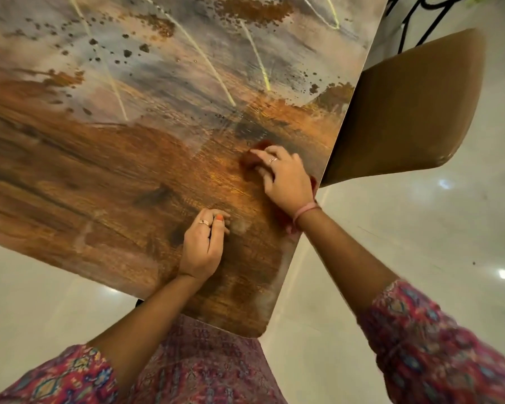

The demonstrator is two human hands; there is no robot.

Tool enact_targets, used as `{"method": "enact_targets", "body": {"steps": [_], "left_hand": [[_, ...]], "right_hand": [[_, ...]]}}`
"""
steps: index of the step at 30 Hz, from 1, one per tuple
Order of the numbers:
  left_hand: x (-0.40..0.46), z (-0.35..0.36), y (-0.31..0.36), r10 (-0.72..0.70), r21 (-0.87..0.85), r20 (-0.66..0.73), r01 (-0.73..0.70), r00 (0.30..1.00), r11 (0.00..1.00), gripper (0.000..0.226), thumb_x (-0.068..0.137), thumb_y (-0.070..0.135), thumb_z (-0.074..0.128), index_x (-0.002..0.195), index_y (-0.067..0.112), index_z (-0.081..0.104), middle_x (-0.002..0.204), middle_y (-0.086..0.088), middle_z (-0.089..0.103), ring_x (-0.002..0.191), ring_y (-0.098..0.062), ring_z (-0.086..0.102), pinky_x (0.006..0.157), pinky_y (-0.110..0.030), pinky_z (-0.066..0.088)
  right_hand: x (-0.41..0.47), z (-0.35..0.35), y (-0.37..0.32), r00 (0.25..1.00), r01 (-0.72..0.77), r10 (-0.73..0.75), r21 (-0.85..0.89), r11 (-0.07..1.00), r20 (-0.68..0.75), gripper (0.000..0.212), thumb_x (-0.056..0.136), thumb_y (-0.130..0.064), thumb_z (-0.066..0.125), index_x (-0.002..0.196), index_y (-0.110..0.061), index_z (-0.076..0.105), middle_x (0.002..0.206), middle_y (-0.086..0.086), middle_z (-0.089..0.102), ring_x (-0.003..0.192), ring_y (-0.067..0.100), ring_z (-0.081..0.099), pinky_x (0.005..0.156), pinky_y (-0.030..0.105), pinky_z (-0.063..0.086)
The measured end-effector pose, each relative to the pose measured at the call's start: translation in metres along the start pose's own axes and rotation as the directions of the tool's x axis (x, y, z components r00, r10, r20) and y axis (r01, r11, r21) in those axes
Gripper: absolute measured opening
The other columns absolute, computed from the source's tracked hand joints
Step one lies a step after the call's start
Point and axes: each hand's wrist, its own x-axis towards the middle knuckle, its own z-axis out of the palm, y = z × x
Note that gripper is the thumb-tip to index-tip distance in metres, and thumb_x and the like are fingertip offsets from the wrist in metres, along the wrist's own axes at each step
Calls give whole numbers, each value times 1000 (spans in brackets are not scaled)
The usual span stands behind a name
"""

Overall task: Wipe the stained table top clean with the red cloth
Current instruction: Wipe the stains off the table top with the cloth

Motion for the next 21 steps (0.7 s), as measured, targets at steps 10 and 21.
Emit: {"method": "enact_targets", "body": {"steps": [10, 21], "left_hand": [[1, -3, -1, -53, -123, -2, 52, 999, 991, 27, 96, 32, 36, 93, 22, 60, 78, 6, 60, 73, -11, 60, 68, -33, 51], [27, -68, 5, -368, -582, 86, 347, 926, 736, 28, 100, 15, 38, 87, 19, 62, 69, 5, 63, 63, -12, 59, 58, -22, 49]], "right_hand": [[106, -36, 30, 689, -668, 706, 236, 706, -162, 39, 103, -12, 33, 141, -9, 39, 145, 13, 36, 130, 29, 36, 89, 19, 18], [14, 11, -68, 985, 137, -133, -35, 990, 106, 40, 94, -22, 44, 132, -31, 54, 132, -3, 57, 106, 28, 55, 87, 43, 45]]}}
